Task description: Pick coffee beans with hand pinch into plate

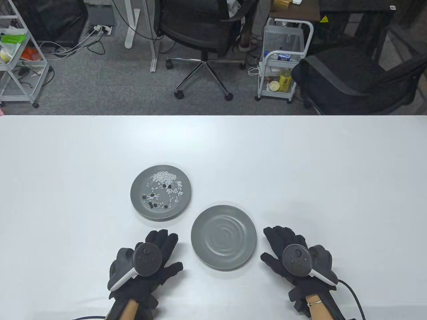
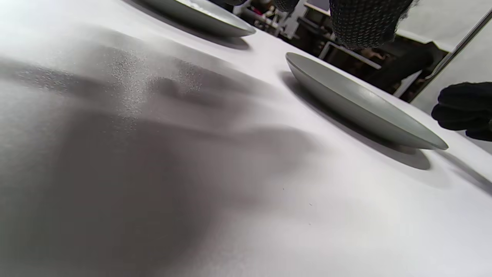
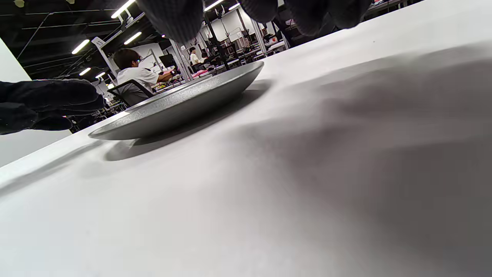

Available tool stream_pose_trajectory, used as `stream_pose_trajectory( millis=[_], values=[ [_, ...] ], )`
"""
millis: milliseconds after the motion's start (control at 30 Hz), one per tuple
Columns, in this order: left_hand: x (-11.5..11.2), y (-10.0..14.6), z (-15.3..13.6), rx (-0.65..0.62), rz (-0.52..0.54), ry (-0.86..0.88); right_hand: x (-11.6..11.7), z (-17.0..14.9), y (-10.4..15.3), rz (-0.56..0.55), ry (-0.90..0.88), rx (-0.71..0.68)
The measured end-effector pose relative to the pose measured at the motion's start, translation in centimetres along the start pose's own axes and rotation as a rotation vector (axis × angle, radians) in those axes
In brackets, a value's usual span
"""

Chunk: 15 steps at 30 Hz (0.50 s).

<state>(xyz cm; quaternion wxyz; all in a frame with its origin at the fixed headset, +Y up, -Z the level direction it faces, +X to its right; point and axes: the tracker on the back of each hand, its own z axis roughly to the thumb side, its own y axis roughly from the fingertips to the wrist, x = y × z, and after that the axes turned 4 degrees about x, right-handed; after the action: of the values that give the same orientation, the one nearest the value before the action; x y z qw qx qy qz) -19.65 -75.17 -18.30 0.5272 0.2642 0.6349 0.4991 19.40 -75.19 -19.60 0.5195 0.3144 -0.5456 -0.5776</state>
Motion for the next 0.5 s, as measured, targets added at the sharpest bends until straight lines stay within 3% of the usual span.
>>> stream_pose_trajectory(
  millis=[367, 500],
  values=[
    [-0.04, -0.10, 0.01, 0.014, 0.011, 0.000, -0.10, -0.01, -0.06, -0.001, -0.003, 0.004],
    [0.39, -0.07, -0.31, 0.050, 0.075, 0.030, -0.52, -0.16, -0.03, -0.020, -0.012, 0.015]
  ],
)
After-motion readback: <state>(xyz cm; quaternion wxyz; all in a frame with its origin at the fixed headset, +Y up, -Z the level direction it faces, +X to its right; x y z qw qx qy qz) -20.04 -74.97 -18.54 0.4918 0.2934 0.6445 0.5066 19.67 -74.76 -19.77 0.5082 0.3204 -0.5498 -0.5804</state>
